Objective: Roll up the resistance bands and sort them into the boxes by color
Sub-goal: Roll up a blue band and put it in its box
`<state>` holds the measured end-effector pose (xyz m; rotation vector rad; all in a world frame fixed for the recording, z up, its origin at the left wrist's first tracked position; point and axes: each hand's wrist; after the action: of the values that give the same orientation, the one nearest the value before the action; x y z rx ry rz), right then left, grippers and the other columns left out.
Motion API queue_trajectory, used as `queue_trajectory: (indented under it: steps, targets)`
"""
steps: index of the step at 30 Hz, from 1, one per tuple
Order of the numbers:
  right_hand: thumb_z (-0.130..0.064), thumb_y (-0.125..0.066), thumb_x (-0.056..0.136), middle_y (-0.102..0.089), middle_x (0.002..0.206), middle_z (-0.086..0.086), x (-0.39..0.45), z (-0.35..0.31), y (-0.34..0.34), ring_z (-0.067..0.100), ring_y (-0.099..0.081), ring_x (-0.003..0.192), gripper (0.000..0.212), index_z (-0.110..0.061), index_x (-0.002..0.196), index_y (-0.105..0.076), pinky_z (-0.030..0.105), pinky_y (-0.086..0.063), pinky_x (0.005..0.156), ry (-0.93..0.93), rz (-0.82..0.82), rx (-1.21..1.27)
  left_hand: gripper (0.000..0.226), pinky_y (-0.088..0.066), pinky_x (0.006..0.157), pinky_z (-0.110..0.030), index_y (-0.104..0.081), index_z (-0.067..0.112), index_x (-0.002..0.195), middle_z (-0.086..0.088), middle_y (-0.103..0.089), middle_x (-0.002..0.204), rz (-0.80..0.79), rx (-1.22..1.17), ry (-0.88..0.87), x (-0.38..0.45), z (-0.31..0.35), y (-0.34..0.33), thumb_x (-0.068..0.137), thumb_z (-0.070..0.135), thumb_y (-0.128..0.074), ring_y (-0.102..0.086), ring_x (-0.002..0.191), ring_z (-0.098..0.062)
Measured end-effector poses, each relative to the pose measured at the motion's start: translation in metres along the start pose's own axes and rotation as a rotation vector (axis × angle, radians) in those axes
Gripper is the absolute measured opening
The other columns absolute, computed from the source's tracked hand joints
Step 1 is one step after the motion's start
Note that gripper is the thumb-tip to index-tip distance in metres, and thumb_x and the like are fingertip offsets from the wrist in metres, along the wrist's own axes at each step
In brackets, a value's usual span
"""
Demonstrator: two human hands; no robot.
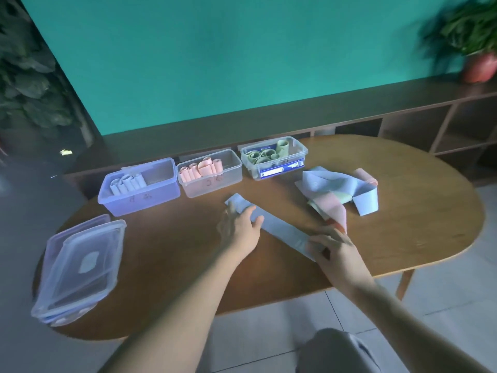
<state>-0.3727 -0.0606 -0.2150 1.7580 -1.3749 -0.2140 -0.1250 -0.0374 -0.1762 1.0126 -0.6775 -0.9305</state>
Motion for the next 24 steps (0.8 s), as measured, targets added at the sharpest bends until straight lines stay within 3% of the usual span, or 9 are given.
queue_trajectory:
  steps: [3, 7, 11, 13, 15, 18, 24]
  targets:
    - [-0.028, -0.077, 0.088, -0.066, 0.119, -0.006, -0.001, -0.003, -0.006, 0.022, -0.057, 0.115, 0.013, -0.025, 0.101, -0.078, 0.041, -0.048, 0.091, 0.029, 0.037, -0.144, 0.039, -0.020, 0.118, -0.052, -0.055, 0.045, 0.138, -0.015, -0.017, 0.165, 0.009, 0.032, 0.063, 0.034, -0.021, 0.004, 0.104, 0.054, -0.037, -0.020, 0.150, -0.037]
    - [-0.038, -0.072, 0.091, -0.069, 0.117, -0.014, -0.004, -0.009, -0.007, 0.018, -0.053, 0.119, 0.018, -0.030, 0.107, -0.075, 0.036, -0.036, 0.085, 0.057, 0.072, -0.275, 0.034, -0.037, 0.104, -0.045, -0.067, 0.042, 0.125, -0.009, -0.054, 0.139, 0.040, 0.048, 0.068, 0.066, -0.038, 0.004, 0.104, 0.047, -0.041, -0.047, 0.129, -0.035]
    - [-0.043, -0.067, 0.094, -0.067, 0.118, -0.017, -0.005, -0.007, -0.010, 0.018, -0.050, 0.121, 0.018, -0.033, 0.108, -0.074, 0.033, -0.026, 0.083, 0.052, 0.066, -0.310, 0.022, -0.045, 0.082, -0.035, -0.074, 0.020, 0.084, -0.004, -0.066, 0.098, 0.104, -0.119, 0.053, 0.079, -0.045, 0.005, 0.093, 0.026, -0.055, -0.062, 0.099, -0.035]
    - [-0.044, -0.065, 0.095, -0.066, 0.118, -0.017, -0.007, -0.007, -0.011, 0.018, -0.050, 0.121, 0.018, -0.035, 0.108, -0.074, 0.032, -0.023, 0.084, 0.047, 0.062, -0.320, 0.022, -0.052, 0.076, -0.034, -0.071, 0.018, 0.075, -0.008, -0.067, 0.096, 0.101, -0.212, 0.036, 0.083, -0.047, 0.007, 0.090, 0.015, -0.054, -0.065, 0.093, -0.037]
    - [-0.046, -0.063, 0.096, -0.066, 0.114, -0.016, -0.012, -0.011, -0.014, 0.019, -0.051, 0.117, 0.018, -0.036, 0.105, -0.074, 0.033, -0.024, 0.085, 0.073, 0.071, -0.307, 0.027, -0.054, 0.079, -0.033, -0.077, 0.021, 0.084, -0.011, -0.069, 0.109, 0.130, -0.258, -0.014, 0.085, -0.044, 0.012, 0.092, 0.006, -0.056, -0.065, 0.098, -0.034]
    - [-0.050, -0.060, 0.097, -0.066, 0.111, -0.015, -0.022, -0.026, -0.022, 0.020, -0.053, 0.110, 0.022, -0.033, 0.101, -0.073, 0.038, -0.033, 0.089, 0.141, 0.063, -0.251, 0.020, -0.040, 0.082, -0.027, -0.078, 0.007, 0.101, -0.014, -0.065, 0.115, 0.208, -0.185, -0.128, 0.091, -0.042, 0.025, 0.095, 0.000, -0.060, -0.058, 0.107, -0.032]
    - [-0.064, -0.051, 0.095, -0.059, 0.118, -0.017, -0.035, -0.076, -0.050, 0.014, -0.051, 0.099, 0.032, -0.038, 0.105, -0.067, 0.035, -0.039, 0.078, 0.327, -0.144, -0.107, 0.022, -0.048, 0.085, -0.033, -0.078, 0.012, 0.109, -0.009, -0.064, 0.123, 0.188, -0.016, -0.242, 0.097, -0.072, 0.061, 0.099, 0.008, -0.059, -0.061, 0.106, -0.031]
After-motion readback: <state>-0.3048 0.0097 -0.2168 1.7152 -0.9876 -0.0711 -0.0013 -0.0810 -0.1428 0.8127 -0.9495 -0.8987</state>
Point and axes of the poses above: each hand's wrist, its own x-axis towards the middle knuckle, its own y-axis out of the back of the hand, z = x × y
